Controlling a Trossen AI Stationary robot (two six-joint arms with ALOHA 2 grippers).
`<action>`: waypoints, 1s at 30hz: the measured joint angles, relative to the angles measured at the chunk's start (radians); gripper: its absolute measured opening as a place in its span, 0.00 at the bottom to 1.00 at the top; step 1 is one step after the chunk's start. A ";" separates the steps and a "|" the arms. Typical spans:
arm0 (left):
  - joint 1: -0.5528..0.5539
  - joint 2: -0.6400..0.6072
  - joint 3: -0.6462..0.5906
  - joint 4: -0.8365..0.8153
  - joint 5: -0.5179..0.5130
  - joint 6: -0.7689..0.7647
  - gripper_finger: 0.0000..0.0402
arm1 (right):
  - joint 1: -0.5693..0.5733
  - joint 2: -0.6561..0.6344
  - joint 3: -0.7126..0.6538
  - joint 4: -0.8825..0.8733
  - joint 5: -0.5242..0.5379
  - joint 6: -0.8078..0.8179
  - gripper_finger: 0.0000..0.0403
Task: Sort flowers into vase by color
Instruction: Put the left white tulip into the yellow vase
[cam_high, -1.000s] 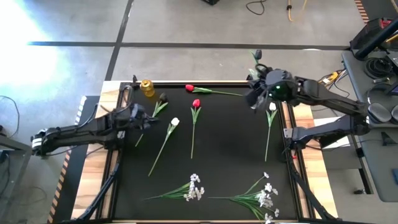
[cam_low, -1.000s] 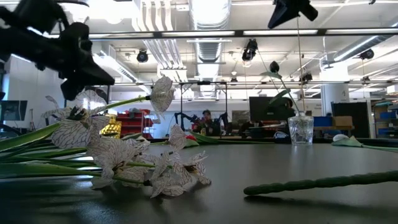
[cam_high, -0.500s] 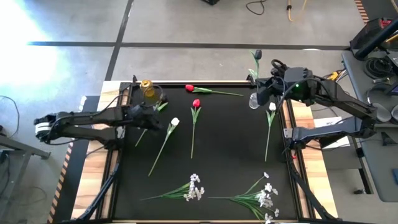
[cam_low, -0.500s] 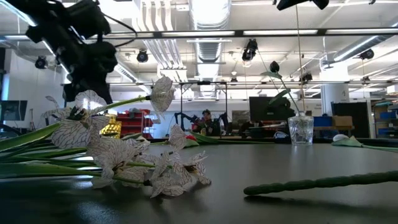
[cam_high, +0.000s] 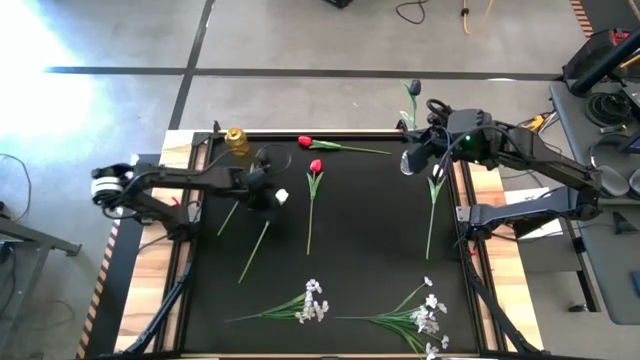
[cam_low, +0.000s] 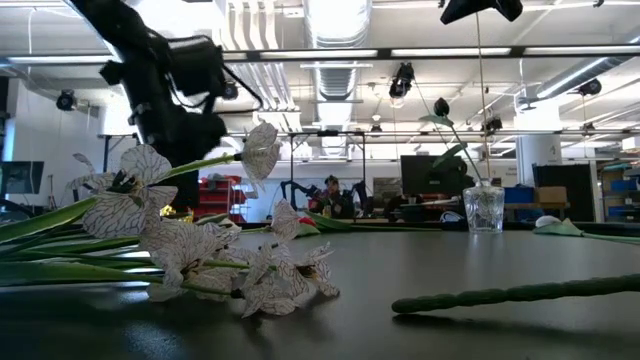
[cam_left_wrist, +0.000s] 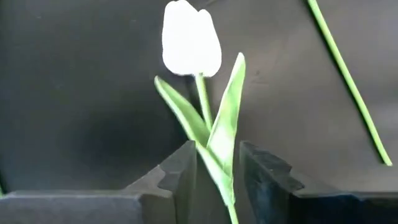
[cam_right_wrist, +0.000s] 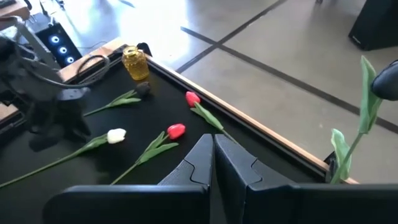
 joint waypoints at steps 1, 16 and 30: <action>0.000 0.023 0.014 0.001 0.000 0.009 0.30 | 0.000 0.000 0.000 0.000 -0.003 0.000 0.02; 0.000 0.223 0.107 -0.051 0.000 0.046 0.19 | 0.000 0.021 0.000 0.000 -0.008 0.015 0.02; 0.016 -0.003 0.132 -0.103 -0.124 0.052 0.00 | 0.000 0.023 0.000 0.005 -0.009 0.024 0.02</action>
